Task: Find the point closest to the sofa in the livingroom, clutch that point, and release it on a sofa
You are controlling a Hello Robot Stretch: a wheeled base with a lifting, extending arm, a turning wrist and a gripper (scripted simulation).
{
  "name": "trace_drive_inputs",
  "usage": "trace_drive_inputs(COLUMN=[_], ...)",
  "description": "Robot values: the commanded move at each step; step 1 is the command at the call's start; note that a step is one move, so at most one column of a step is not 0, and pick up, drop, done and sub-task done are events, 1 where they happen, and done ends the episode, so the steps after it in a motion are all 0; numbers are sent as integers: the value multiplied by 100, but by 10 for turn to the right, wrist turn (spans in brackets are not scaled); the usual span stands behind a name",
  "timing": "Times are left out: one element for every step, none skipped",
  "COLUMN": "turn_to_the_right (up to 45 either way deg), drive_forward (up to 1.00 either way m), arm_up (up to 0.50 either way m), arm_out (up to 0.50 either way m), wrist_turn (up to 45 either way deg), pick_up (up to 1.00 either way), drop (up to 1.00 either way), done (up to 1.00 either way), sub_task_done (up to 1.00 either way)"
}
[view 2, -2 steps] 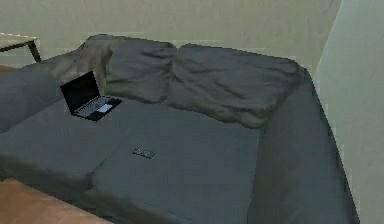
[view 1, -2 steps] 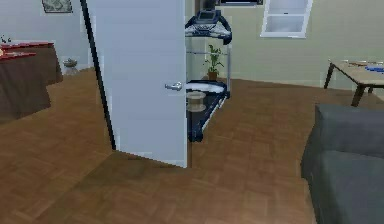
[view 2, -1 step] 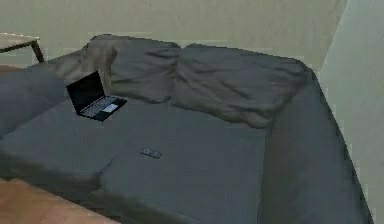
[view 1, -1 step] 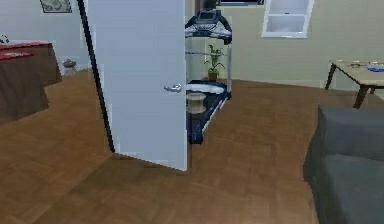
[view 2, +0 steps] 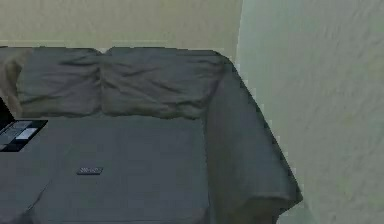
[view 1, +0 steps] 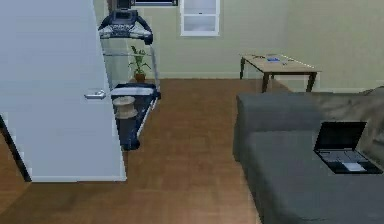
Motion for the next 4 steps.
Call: trace_drive_inputs(turn_to_the_right=[0,0,30,0], drive_forward=[100,100,0,25], arm_up=[0,0,0,0], arm_out=[0,0,0,0], wrist_turn=[0,0,0,0], pick_up=[0,0,0,0], drop=[0,0,0,0], done=[0,0,0,0], sub_task_done=[0,0,0,0])
